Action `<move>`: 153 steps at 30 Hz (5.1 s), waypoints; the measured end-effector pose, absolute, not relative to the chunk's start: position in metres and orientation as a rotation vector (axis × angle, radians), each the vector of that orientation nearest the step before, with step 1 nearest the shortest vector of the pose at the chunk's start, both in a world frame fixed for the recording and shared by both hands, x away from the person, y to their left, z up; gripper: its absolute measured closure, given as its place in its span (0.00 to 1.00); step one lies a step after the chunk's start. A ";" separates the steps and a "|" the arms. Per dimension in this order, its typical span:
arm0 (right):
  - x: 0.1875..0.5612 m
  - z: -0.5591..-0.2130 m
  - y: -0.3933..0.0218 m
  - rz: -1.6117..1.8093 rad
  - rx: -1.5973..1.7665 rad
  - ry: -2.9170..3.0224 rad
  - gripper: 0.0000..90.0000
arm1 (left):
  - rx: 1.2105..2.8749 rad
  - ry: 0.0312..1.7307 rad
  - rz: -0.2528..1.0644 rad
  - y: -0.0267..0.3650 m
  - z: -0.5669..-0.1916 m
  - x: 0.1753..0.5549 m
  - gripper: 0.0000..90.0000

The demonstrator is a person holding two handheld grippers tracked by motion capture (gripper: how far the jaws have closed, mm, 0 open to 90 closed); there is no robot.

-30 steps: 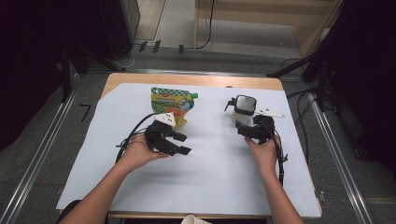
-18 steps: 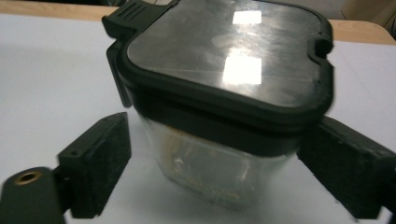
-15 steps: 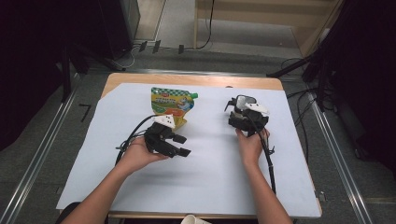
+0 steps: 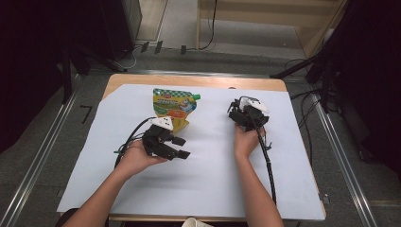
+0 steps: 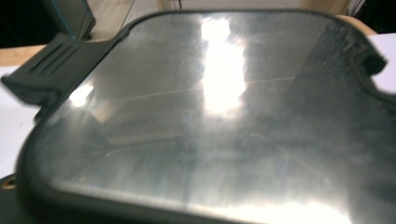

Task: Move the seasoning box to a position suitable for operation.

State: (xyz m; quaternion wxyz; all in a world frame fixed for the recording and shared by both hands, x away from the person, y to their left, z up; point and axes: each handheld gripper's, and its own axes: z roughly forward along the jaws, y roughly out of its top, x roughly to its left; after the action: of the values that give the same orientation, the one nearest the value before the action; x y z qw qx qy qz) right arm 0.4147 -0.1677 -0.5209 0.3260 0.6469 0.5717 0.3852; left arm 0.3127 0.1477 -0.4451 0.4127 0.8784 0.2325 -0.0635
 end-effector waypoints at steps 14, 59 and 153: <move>0.414 -0.519 -0.173 0.988 1.615 1.557 0.16 | 2.211 0.591 -0.158 0.149 -0.446 0.313 0.45; 0.294 -0.487 -0.136 1.230 1.289 1.975 0.17 | 2.200 0.611 -0.158 0.149 -0.446 0.328 0.46; 0.248 -0.479 -0.168 1.332 1.235 2.313 1.00 | 2.295 0.515 -0.226 0.102 -0.471 0.307 0.99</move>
State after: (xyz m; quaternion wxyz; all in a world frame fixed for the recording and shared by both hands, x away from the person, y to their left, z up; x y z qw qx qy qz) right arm 0.2483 -0.1681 -0.4785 0.1001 0.4177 0.7825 0.4508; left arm 0.3065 0.1017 -0.4705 0.3795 0.8986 0.2017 -0.0885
